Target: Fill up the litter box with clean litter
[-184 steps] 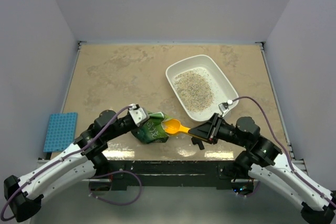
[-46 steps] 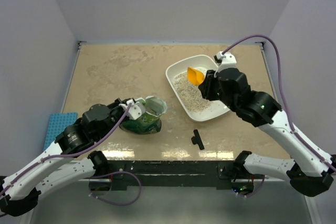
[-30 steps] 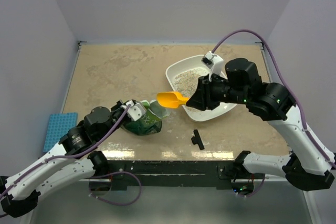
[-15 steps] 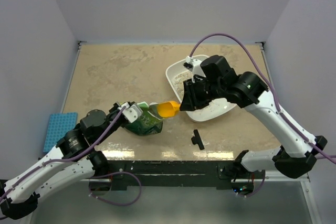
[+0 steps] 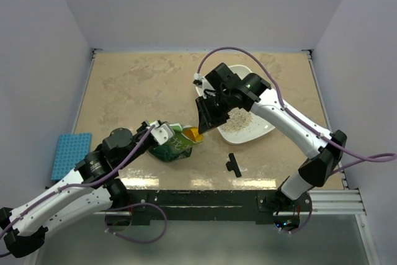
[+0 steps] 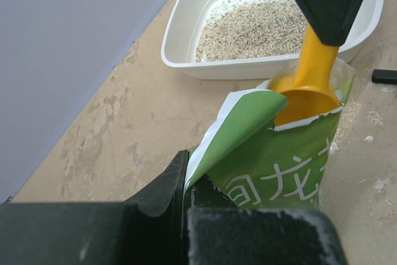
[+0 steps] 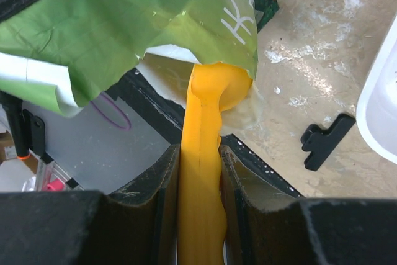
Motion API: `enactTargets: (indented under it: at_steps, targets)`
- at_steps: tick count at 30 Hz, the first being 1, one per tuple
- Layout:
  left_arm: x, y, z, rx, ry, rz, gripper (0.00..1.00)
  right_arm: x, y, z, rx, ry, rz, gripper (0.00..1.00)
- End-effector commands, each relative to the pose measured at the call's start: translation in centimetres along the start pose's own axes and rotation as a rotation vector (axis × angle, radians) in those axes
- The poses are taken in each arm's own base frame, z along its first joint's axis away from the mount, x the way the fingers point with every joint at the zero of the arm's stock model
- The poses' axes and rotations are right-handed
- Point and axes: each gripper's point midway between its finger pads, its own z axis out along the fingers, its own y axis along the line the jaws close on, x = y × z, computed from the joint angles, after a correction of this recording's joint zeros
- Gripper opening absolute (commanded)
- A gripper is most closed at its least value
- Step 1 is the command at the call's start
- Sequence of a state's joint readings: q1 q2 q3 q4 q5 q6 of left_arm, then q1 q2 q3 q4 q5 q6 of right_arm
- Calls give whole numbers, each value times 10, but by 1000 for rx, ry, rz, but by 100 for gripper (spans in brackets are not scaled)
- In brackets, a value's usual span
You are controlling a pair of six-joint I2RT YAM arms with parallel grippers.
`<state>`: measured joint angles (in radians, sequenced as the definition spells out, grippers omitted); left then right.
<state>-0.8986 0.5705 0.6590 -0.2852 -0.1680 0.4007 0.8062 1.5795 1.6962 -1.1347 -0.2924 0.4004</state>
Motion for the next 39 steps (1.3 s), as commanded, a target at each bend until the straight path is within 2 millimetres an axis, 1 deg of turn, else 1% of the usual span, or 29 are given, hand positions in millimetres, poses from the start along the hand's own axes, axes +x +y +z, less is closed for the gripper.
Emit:
enactTargets:
  at_steps: [1,2,4,5,7,9,11,15,18,19,20,24,25,26,27,28,29,30,31,32,33,34,35,36,37,38,39]
  targets:
    - [-30,-2,1,10,-136,-84,0,-12,11,1,-26,-6,22,0]
    - [-28,-2,0,11,-133,-88,0,-12,11,9,-22,18,34,0]
    - [-27,-2,-1,6,-135,-95,0,-17,15,10,-24,23,33,0]
    - [-26,-3,-2,8,-135,-96,0,-15,14,18,-9,57,44,0]
    - [-25,-2,-3,1,-132,-92,0,-18,17,20,-3,70,42,0]
    - [-22,-1,-4,-6,-120,-89,0,-19,19,26,6,79,69,0]
    - [-21,1,-5,-17,-115,-88,0,-18,19,30,11,92,84,0]
    - [-21,5,-8,-37,-125,-87,0,-8,11,52,45,155,113,0]
    - [-22,7,-11,-50,-139,-86,0,-2,14,64,60,184,103,0]
    - [-21,7,-12,-51,-138,-83,0,3,15,73,68,209,97,0]
    - [-20,8,-12,-54,-136,-81,0,5,16,76,71,217,91,0]
    - [-21,10,-14,-60,-134,-80,0,22,6,99,107,289,75,0]
    - [-20,10,-15,-62,-128,-81,0,21,6,106,102,284,71,0]
    - [-21,11,-15,-64,-128,-81,0,21,7,109,88,282,72,0]
    - [-21,11,-16,-62,-127,-84,0,27,5,114,86,298,77,0]
    - [-21,11,-16,-63,-124,-87,0,25,6,120,68,287,74,0]
    - [-22,12,-17,-65,-127,-89,0,28,7,123,49,294,71,0]
    - [-22,11,-17,-63,-128,-92,0,35,3,127,45,310,78,0]
    - [-22,11,-17,-62,-129,-92,0,33,6,133,15,294,70,0]
    - [-23,11,-18,-59,-131,-94,0,36,7,133,-1,292,69,0]
    - [-22,10,-17,-57,-127,-99,0,46,7,137,-29,317,75,0]
    - [-21,9,-18,-51,-125,-101,0,42,10,142,-66,289,65,0]
    - [-20,8,-18,-47,-125,-102,0,40,13,139,-96,268,62,0]
    - [-20,7,-18,-45,-124,-108,0,54,10,141,-134,302,83,0]
    - [-18,4,-17,-32,-125,-106,0,47,14,145,-186,255,65,0]
    - [-19,3,-19,-29,-136,-104,0,47,15,145,-220,243,68,0]
    - [-18,3,-20,-31,-141,-103,0,58,7,143,-236,245,84,0]
